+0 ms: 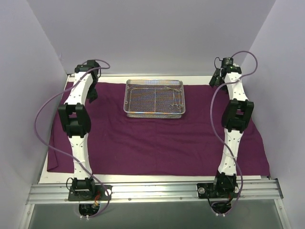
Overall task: Open and lay out the surgical kit
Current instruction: Smooth out the surgical kit at the center of the board.
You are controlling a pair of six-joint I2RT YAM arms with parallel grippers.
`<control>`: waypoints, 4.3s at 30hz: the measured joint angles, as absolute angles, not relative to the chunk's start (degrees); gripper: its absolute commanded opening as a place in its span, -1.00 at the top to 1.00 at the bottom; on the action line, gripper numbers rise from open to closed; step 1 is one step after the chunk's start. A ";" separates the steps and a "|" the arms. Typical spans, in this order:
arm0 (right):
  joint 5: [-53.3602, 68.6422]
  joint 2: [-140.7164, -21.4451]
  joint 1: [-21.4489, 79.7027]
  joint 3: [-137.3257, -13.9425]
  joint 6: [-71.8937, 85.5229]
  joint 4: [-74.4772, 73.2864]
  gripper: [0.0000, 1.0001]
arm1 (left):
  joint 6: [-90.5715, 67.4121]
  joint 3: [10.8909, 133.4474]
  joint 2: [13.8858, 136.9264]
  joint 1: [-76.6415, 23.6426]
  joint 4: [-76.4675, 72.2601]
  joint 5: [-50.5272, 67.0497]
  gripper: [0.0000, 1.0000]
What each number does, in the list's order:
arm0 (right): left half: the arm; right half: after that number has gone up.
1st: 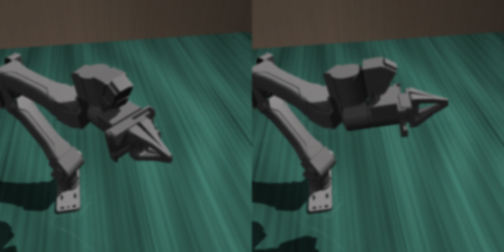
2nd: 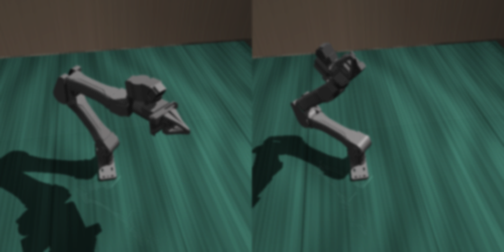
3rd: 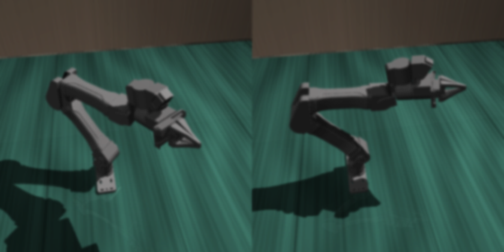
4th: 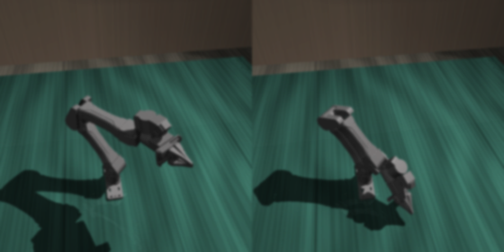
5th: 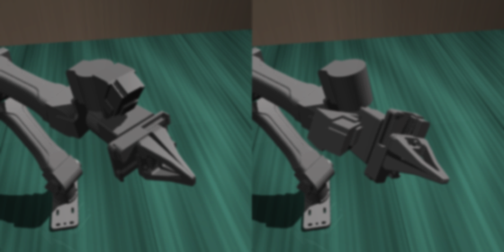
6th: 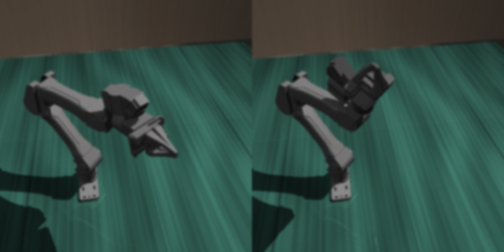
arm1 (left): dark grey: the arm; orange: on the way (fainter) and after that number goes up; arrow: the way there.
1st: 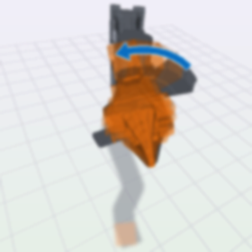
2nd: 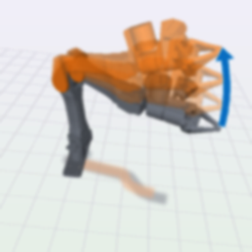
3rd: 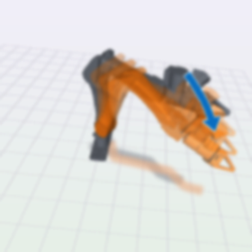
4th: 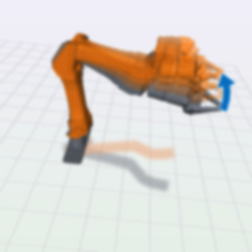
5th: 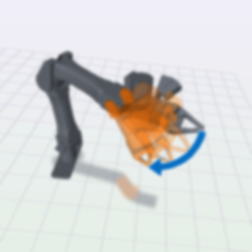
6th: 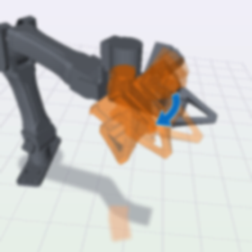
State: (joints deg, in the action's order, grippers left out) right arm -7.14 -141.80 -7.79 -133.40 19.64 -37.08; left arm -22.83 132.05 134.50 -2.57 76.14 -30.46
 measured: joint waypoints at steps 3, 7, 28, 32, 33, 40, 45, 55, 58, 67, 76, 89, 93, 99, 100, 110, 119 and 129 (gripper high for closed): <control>-5.02 -135.61 -5.80 -129.01 21.06 -36.77 -0.66 | -25.15 123.68 128.11 -2.52 75.44 -35.33 0.94; -1.06 -127.90 -2.22 -122.89 22.61 -35.92 -0.63 | -27.05 107.35 121.64 -2.07 76.36 -40.64 0.95; 12.60 -106.96 12.43 -86.61 28.21 -24.16 -0.60 | -12.14 67.13 103.57 7.97 50.15 -51.92 0.95; 12.95 -105.01 12.86 -86.54 28.58 -22.57 -0.60 | -8.08 64.88 106.30 11.07 44.25 -54.24 0.95; 12.95 -104.51 13.06 -86.52 28.58 -22.33 -0.60 | -6.85 64.14 106.98 11.49 42.70 -54.57 0.95; 12.84 -100.79 13.58 -84.33 28.40 -21.39 -0.60 | 1.52 56.97 107.66 12.19 31.68 -53.91 0.95; 12.25 -99.85 13.47 -81.93 28.23 -21.23 -0.60 | 4.67 55.16 107.18 13.76 26.85 -52.21 0.95; 12.01 -99.83 13.39 -80.86 27.99 -21.19 -0.60 | 6.31 53.63 106.94 15.25 24.23 -51.75 0.95; 12.01 -99.83 13.13 -80.42 27.79 -21.17 -0.60 | 6.46 53.60 106.96 16.12 24.16 -51.72 0.95; 11.99 -99.46 12.29 -79.20 27.57 -20.80 -0.60 | 6.33 54.30 107.63 22.50 25.10 -52.99 0.95; 12.01 -98.65 11.73 -79.11 27.40 -20.75 -0.61 | 6.22 57.49 108.99 24.64 26.94 -57.21 0.95; 12.05 -98.65 11.55 -79.07 27.42 -20.73 -0.61 | 5.21 57.91 108.81 26.04 28.53 -60.75 0.95; 12.08 -98.65 11.55 -79.07 27.42 -20.62 -0.60 | 4.51 58.11 107.37 26.04 29.28 -62.98 0.95; 12.47 -98.67 11.55 -79.07 27.44 -20.34 -0.60 | 2.57 60.73 104.84 25.63 32.01 -64.49 0.95; 12.49 -98.67 11.55 -79.07 27.44 -20.32 -0.60 | 2.57 61.28 104.77 25.39 32.14 -64.47 0.95; 12.49 -98.67 11.55 -79.07 27.44 -20.32 -0.60 | 5.26 61.56 106.19 15.38 30.13 -62.41 0.95; 12.45 -98.67 11.55 -78.13 27.38 -20.36 -0.60 | 3.77 57.43 110.28 16.93 29.91 -60.05 0.95; 12.12 -98.67 11.55 -77.82 26.98 -20.38 -0.60 | 3.38 55.75 111.37 25.41 28.95 -58.43 0.95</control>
